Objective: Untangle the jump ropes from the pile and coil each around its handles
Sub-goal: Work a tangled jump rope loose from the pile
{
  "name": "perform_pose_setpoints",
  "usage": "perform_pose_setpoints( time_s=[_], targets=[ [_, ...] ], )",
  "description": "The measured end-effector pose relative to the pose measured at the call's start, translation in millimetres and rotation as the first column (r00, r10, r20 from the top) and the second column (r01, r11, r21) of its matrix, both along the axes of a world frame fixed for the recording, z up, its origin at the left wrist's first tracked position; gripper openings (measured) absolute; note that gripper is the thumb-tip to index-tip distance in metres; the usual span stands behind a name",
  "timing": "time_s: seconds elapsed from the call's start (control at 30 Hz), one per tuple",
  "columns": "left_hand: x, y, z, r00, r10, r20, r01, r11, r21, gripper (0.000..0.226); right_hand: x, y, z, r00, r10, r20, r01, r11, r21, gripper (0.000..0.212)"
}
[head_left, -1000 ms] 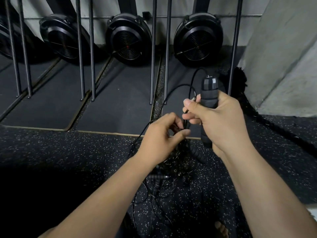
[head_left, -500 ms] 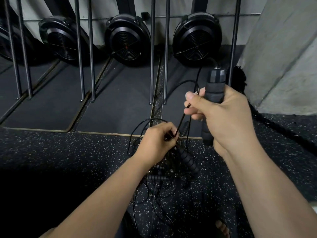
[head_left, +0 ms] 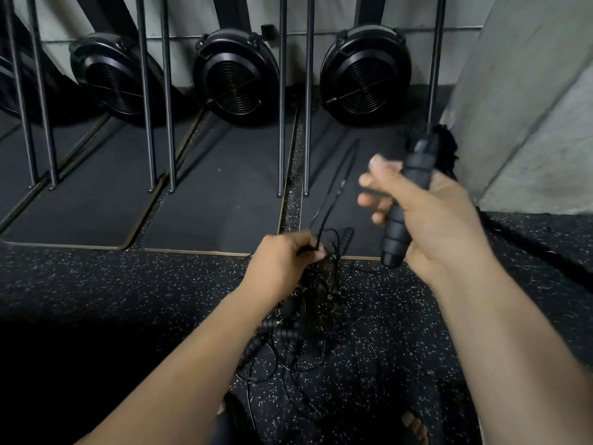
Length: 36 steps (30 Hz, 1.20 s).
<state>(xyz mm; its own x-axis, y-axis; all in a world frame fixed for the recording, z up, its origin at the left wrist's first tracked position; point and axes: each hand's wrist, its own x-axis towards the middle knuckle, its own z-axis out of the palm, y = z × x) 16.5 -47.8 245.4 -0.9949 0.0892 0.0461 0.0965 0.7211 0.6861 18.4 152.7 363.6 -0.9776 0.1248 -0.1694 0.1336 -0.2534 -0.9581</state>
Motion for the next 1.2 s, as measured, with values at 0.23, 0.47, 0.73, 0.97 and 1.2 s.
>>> perform_pose_setpoints(
  time_s=[0.23, 0.47, 0.73, 0.97, 1.2],
  targets=[
    [8.0, 4.5, 39.3, 0.977, -0.118, -0.179, 0.144, 0.98, 0.139, 0.005, 5.1, -16.3, -27.5, 0.971, 0.222, 0.086, -0.238, 0.885, 0.401, 0.023],
    [7.2, -1.3, 35.1, 0.982, -0.151, -0.114, 0.17, 0.967, 0.188, 0.005, 1.3, -21.0, -35.5, 0.969, 0.245, -0.042, -0.151, 0.714, 0.684, 0.01],
    [9.7, 1.1, 30.4, 0.988, -0.137, -0.071, 0.151, 0.949, 0.278, 0.016, 1.3, -23.6, -30.2, 0.937, 0.348, 0.018, -0.202, 0.5, 0.842, 0.027],
    [10.0, 1.2, 16.2, 0.98, -0.2, -0.011, 0.199, 0.961, 0.194, 0.012, 7.3, -23.0, -18.7, 0.967, 0.253, -0.042, -0.119, 0.588, 0.8, 0.015],
    [7.7, 2.1, -5.3, 0.977, -0.215, 0.006, 0.214, 0.975, 0.053, 0.013, 10.3, -17.3, 12.5, 0.965, 0.076, -0.249, -0.026, 0.98, 0.197, 0.016]
  ],
)
